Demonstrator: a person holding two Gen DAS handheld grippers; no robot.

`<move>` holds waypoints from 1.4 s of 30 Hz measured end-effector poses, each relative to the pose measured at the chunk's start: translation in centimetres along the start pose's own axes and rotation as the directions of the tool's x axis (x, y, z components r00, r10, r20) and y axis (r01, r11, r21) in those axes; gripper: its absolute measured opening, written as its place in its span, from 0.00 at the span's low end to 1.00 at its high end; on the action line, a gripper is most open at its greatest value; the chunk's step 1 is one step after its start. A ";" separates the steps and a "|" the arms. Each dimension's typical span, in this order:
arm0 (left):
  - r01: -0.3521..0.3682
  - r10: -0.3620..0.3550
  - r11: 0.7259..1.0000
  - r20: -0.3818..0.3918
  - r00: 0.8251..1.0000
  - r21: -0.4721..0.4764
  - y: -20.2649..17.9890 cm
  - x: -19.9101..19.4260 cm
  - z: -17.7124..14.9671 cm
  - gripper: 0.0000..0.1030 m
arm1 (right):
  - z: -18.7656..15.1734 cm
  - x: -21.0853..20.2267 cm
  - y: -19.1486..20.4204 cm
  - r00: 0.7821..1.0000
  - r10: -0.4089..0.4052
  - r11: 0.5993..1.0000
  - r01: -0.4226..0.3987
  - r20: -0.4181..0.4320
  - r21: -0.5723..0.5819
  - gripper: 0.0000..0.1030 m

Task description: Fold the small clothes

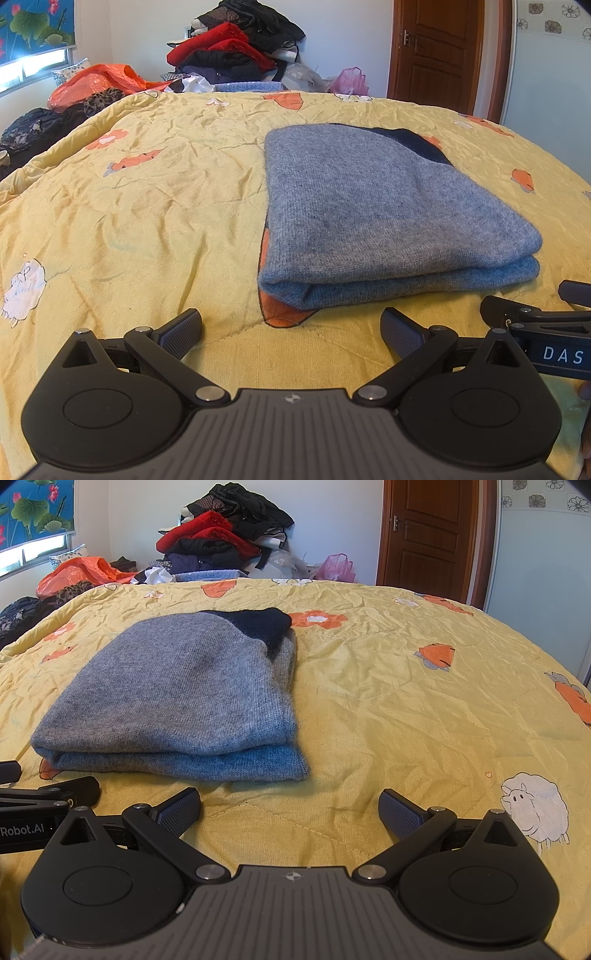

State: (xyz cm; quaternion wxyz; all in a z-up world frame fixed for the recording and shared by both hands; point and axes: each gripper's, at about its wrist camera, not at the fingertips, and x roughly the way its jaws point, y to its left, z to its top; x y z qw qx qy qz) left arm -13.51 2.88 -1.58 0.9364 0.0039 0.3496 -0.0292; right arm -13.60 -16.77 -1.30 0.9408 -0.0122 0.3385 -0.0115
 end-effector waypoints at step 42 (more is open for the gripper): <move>-0.070 0.066 0.996 -0.070 0.995 -0.063 -0.6 -7.9 1.7 1.00 | 2.0 -4.5 -0.8 0.994 0.102 0.993 -0.099 -0.047 0.071 1.00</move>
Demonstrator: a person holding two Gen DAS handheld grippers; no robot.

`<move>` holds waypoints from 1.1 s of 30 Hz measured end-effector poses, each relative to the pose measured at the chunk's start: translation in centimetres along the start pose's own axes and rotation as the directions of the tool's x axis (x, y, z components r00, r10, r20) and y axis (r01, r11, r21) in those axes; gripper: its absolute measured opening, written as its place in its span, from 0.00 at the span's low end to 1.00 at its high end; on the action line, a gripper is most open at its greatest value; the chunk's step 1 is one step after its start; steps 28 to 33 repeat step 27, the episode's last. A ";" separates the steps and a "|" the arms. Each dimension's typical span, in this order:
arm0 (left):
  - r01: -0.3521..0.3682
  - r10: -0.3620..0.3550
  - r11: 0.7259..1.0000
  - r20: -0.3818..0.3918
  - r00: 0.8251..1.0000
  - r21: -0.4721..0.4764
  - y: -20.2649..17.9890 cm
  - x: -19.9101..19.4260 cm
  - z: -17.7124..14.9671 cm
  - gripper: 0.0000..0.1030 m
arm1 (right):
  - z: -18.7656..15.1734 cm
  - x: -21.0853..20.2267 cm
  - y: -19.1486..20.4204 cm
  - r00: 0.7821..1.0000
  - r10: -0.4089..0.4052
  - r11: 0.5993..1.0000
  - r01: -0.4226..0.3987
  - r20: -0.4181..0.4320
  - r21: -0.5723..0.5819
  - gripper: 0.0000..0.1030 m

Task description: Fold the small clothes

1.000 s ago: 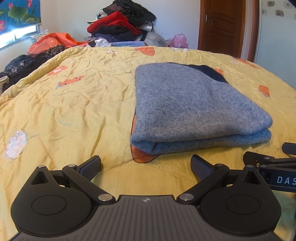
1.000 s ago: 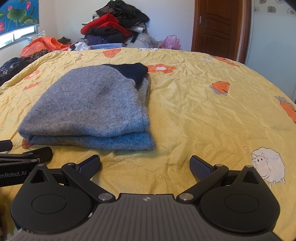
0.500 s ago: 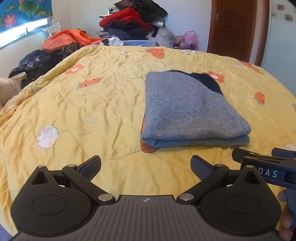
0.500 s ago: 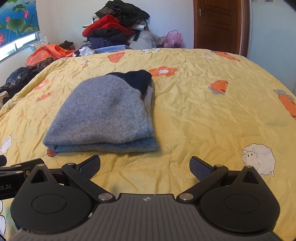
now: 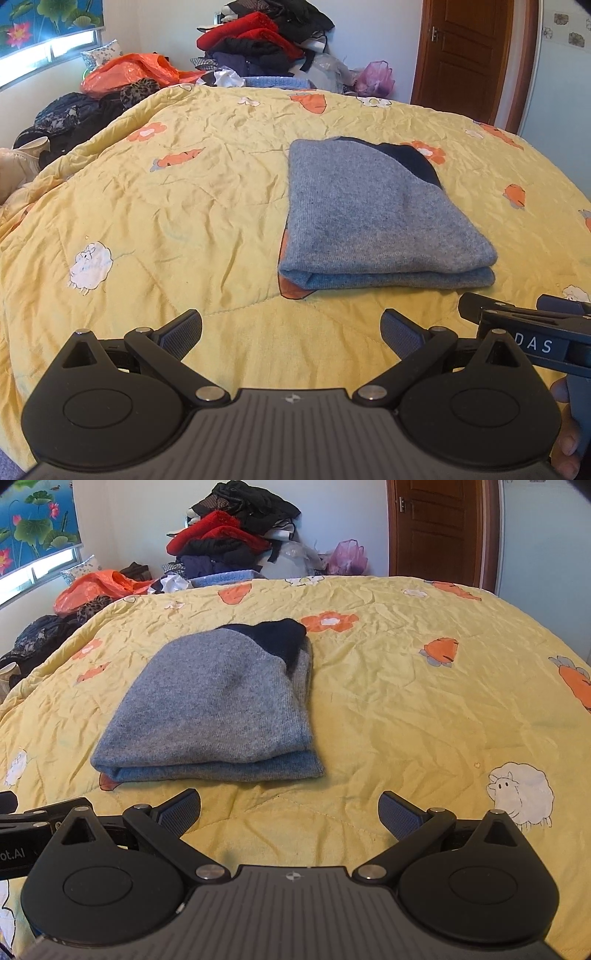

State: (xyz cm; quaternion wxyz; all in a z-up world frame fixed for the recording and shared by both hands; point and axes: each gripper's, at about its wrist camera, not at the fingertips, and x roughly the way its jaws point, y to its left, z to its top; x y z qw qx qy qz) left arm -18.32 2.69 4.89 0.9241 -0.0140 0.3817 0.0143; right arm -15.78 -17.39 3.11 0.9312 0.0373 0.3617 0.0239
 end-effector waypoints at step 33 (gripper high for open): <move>0.005 -0.012 0.999 0.215 0.977 0.032 1.2 -1.6 -0.4 1.00 | 0.1 0.0 -1.1 0.999 0.028 1.000 -0.028 0.021 0.009 1.00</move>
